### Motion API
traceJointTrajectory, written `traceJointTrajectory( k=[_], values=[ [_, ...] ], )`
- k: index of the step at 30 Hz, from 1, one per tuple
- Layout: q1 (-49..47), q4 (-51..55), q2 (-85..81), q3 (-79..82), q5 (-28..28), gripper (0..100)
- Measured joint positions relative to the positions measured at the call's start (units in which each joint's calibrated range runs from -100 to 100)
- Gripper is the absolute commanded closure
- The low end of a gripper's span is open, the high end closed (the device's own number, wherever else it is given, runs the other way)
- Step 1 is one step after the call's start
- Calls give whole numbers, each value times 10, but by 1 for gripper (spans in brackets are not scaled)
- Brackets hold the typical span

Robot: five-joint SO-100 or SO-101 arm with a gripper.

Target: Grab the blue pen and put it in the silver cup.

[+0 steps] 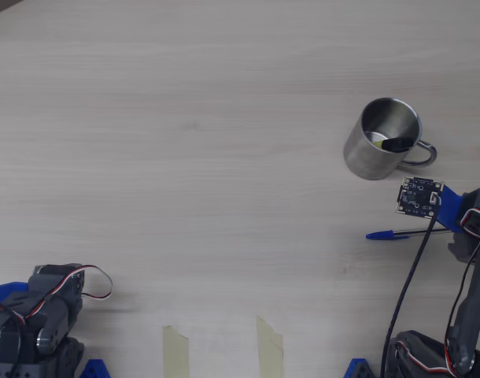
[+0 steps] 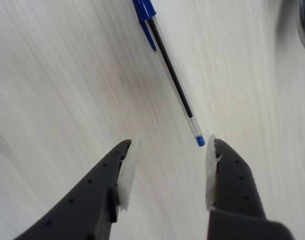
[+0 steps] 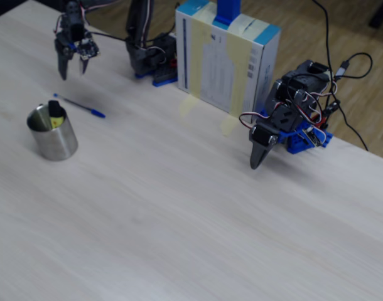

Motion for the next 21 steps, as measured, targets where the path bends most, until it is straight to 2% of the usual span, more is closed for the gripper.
traceJointTrajectory(
  k=[10,21],
  values=[
    [0,0,57,-42,30,78],
    [0,-1,201,-118,41,78]
  ],
)
